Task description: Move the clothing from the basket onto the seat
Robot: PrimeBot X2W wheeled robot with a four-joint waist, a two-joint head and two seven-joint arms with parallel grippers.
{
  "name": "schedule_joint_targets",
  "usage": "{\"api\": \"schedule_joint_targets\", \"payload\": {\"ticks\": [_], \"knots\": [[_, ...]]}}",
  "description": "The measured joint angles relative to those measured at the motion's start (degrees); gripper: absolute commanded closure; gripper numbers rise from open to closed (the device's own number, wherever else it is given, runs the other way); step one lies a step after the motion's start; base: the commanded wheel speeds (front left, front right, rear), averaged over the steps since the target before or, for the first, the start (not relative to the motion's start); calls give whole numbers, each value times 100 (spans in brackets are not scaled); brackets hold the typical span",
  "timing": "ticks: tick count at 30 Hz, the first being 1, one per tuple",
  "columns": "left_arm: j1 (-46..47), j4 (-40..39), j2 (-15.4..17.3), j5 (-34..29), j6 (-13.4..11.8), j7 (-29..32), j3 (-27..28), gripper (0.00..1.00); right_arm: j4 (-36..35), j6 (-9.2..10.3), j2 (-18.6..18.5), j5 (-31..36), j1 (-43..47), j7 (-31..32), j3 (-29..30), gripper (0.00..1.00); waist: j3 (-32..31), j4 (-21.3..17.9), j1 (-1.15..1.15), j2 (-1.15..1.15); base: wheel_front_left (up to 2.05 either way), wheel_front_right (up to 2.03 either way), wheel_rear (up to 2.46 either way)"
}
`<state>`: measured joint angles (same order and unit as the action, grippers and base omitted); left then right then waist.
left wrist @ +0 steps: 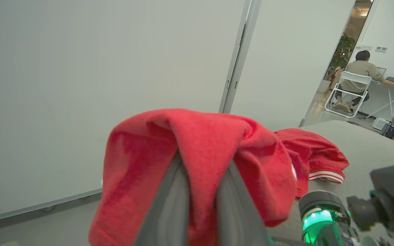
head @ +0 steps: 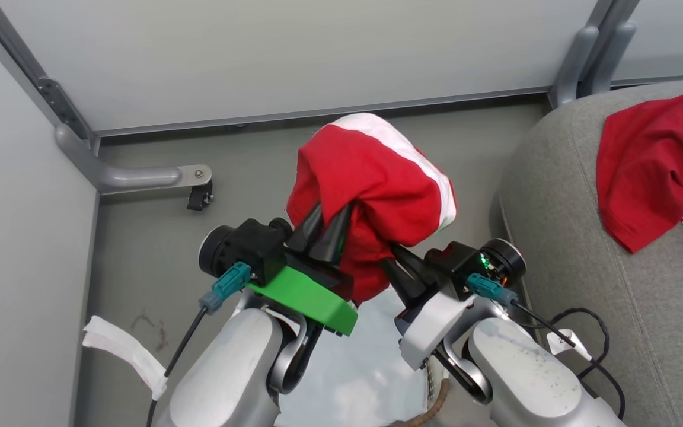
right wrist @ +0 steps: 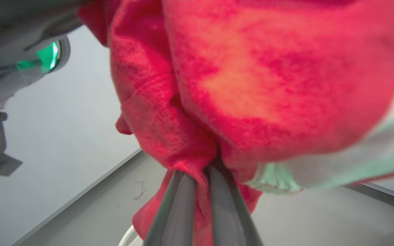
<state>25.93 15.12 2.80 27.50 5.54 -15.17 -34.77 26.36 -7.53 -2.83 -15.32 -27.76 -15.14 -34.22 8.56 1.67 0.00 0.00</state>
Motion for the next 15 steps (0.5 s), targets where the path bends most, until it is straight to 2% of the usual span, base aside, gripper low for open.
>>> {"api": "schedule_joint_targets", "payload": {"ticks": [8, 15], "knots": [[-20, 202, -1, -155, 35, -1, 176, 0, -94, 0, -2, 79, 71, 0, 244, 100, 97, -283, 0, 0, 0, 0, 0], [-155, 390, 0, -433, 58, -1, 363, 0, -302, 0, 3, 68, 308, 1, 454, 100, 94, -741, 0, 0, 0, 0, 0]]}}
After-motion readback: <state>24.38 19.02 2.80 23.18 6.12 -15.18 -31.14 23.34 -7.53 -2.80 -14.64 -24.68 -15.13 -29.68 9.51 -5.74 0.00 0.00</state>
